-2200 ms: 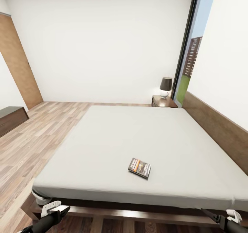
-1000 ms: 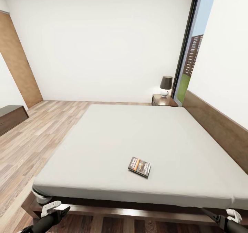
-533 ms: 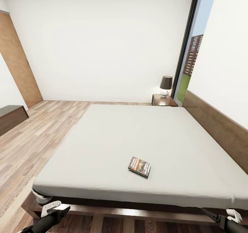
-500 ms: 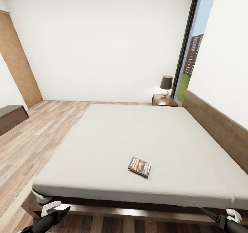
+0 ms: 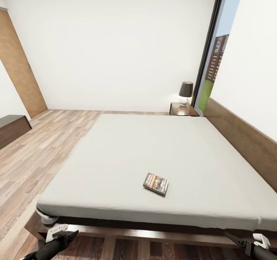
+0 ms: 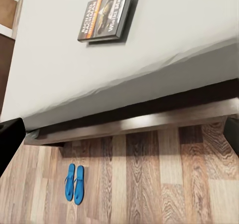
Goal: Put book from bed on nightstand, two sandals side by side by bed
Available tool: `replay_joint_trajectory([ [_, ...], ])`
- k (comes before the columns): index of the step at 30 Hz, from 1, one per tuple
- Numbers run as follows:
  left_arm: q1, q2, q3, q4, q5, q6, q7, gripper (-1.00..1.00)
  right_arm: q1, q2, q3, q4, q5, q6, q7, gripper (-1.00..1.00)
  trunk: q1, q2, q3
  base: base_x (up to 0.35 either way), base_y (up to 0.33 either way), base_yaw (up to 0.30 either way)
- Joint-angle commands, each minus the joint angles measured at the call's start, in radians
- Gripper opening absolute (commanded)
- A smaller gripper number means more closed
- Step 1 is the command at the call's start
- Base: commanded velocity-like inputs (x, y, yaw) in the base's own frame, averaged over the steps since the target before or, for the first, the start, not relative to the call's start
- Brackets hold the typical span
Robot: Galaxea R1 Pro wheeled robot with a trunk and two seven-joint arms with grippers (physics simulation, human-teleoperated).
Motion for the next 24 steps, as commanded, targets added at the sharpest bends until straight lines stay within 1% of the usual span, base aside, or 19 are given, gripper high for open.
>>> replay_joint_trajectory([
  [1,-0.001,-0.001,0.008,-0.001,-0.010,0.001,-0.006,1.00,-0.001,0.000,-0.008,0.000,0.004,0.010,0.004,1.00,0.000,-0.001,-0.003,0.000,0.000,0.000],
  [11,-0.001,-0.001,0.008,-0.001,-0.010,0.000,-0.009,1.00,-0.001,0.000,-0.008,0.000,0.004,0.010,0.004,1.00,0.000,-0.001,-0.018,0.000,0.000,0.000],
  [15,-0.001,-0.003,-0.005,-0.005,-0.009,0.002,-0.036,1.00,-0.001,0.000,-0.008,0.000,0.004,0.010,0.004,1.00,0.000,-0.001,-0.023,0.000,0.000,0.000],
  [17,-0.004,-0.013,-0.016,-0.012,-0.009,0.006,-0.055,1.00,-0.001,0.000,-0.008,0.000,0.004,0.010,0.004,1.00,0.000,-0.001,-0.024,0.000,0.000,0.000],
  [19,-0.009,-0.031,-0.030,-0.029,-0.009,0.024,-0.067,1.00,-0.001,0.000,-0.008,0.000,0.004,0.010,0.004,1.00,0.000,-0.001,-0.025,0.000,0.000,0.000],
  [20,-0.013,-0.049,-0.043,-0.056,-0.009,0.051,-0.071,1.00,-0.001,0.000,-0.008,0.000,0.004,0.010,0.004,1.00,0.000,-0.001,-0.025,0.000,0.000,0.000],
  [21,-0.016,-0.059,-0.051,-0.076,-0.009,0.072,-0.073,1.00,-0.001,0.000,-0.008,0.000,0.004,0.010,0.004,1.00,0.000,-0.001,-0.025,0.000,0.000,0.000],
  [22,-0.024,-0.084,-0.070,-0.130,-0.009,0.128,-0.075,1.00,-0.001,0.000,-0.008,0.000,0.004,0.010,0.004,1.00,0.000,-0.001,-0.025,0.000,0.000,0.000],
  [23,-0.030,-0.098,-0.083,-0.163,-0.009,0.164,-0.076,1.00,-0.001,0.000,-0.008,0.000,0.004,0.010,0.004,1.00,0.000,-0.001,-0.025,0.000,0.000,0.000],
  [24,-0.045,-0.132,-0.116,-0.240,-0.009,0.249,-0.078,1.00,-0.001,0.000,-0.008,0.000,0.004,0.010,0.004,1.00,0.000,-0.001,-0.025,0.000,0.000,0.000],
])
